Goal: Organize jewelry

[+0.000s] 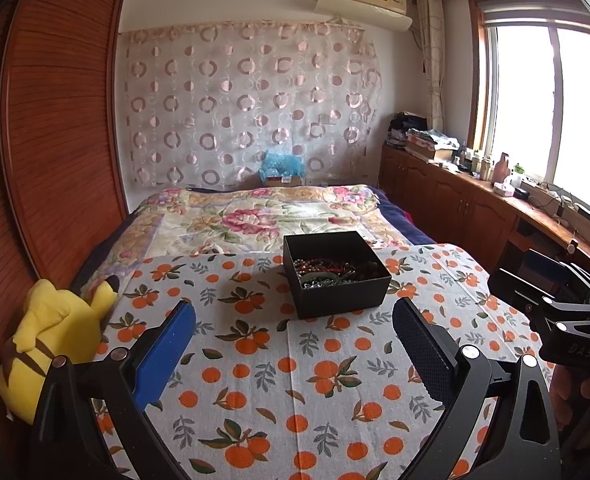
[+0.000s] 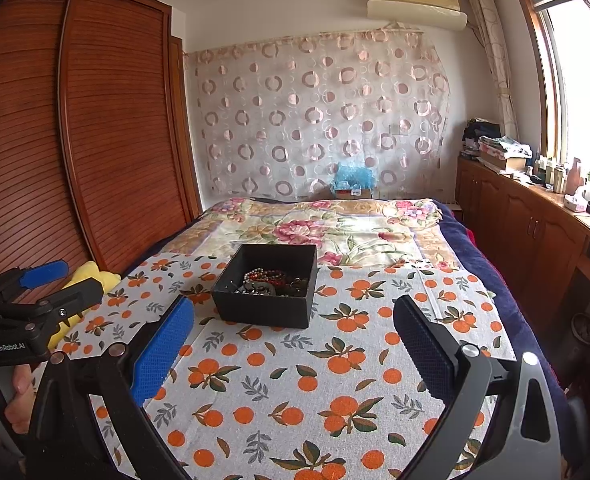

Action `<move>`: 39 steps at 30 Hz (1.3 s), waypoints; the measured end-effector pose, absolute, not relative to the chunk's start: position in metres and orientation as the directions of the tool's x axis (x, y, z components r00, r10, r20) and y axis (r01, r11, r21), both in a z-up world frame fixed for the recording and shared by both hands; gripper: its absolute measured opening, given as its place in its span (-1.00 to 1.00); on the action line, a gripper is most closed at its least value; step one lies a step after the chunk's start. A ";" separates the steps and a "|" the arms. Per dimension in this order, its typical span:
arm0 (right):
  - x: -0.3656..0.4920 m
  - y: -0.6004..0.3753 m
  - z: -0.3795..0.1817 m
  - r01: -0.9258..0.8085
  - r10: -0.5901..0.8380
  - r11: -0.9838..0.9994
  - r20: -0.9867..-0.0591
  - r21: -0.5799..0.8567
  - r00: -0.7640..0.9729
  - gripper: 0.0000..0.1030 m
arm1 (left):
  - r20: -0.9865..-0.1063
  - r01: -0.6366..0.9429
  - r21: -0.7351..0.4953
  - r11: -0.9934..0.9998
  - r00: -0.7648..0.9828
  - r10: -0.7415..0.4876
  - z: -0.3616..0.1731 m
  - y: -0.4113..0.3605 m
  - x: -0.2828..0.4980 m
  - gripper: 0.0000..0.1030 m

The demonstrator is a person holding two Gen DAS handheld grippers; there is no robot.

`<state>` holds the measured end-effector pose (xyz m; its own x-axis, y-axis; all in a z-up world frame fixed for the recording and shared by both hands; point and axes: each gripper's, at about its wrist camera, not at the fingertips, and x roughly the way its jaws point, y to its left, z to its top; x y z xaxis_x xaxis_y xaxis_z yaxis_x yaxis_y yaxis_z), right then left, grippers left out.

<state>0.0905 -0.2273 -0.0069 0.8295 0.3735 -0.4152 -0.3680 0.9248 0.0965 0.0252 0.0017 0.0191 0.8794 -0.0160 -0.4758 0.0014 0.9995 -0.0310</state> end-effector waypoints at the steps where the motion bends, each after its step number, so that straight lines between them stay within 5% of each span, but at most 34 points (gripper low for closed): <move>1: 0.090 -0.228 -0.007 -0.368 0.373 0.925 -0.415 0.097 0.830 0.95 | -0.475 0.002 -0.031 1.000 0.880 -0.017 0.019 0.002 0.025 0.85; 39: 0.091 -0.228 -0.006 -0.367 0.373 0.925 -0.415 0.097 0.830 0.95 | -0.470 0.005 -0.035 0.999 0.882 -0.021 0.021 -0.003 0.025 0.85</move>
<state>0.0911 -0.2275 -0.0060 0.8296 0.3731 -0.4154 -0.3674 0.9250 0.0970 0.0250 -0.0035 0.0211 0.8824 -0.0210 -0.4700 0.0053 0.9994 -0.0346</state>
